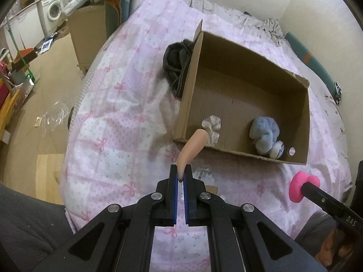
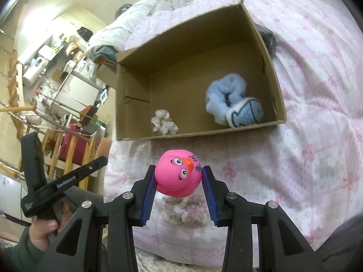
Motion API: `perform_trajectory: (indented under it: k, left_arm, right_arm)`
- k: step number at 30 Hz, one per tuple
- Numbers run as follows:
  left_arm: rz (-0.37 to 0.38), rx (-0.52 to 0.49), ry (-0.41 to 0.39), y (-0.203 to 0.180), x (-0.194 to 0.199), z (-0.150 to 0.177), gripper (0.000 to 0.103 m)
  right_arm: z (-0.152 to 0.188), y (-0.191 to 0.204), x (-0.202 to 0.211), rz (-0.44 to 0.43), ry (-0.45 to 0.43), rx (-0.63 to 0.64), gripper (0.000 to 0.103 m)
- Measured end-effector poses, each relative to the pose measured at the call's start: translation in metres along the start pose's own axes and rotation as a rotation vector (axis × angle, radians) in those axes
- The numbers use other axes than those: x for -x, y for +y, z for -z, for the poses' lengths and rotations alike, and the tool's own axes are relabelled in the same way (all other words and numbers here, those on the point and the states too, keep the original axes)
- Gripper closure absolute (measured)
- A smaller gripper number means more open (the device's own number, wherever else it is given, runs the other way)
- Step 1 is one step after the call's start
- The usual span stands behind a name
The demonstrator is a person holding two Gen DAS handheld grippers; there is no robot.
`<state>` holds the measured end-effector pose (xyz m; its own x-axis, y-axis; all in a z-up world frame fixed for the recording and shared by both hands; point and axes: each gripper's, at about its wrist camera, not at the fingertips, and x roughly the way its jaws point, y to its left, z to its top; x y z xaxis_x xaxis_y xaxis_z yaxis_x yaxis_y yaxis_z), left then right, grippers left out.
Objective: Organize soft objects
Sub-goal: 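Carry the tan cylinder and pink duck over the box with both grippers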
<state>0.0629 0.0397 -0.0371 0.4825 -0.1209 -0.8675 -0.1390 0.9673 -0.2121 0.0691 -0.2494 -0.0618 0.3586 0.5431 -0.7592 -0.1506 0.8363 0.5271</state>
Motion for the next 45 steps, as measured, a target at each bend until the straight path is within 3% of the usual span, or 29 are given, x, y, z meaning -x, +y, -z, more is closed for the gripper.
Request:
perform_trajectory:
  k: [10,25,36,45]
  left_arm:
    - [0.037,-0.043,-0.062,-0.017,0.023,-0.019,0.099]
    - [0.065,-0.107,-0.118,-0.048,0.033,-0.066,0.099]
    - [0.038,-0.147,-0.102,-0.06,0.007,-0.085,0.099]
    - [0.042,-0.222,-0.083,-0.07,-0.032,-0.079,0.099]
  right_arm:
    - [-0.008,0.012,0.027,-0.006,-0.094,0.033,0.061]
    - [-0.047,0.019,0.056,0.006,-0.181,0.069,0.061]
    - [-0.079,0.004,0.049,0.051,-0.205,0.075,0.061]
    - [-0.073,-0.023,0.019,0.068,-0.162,0.008,0.061]
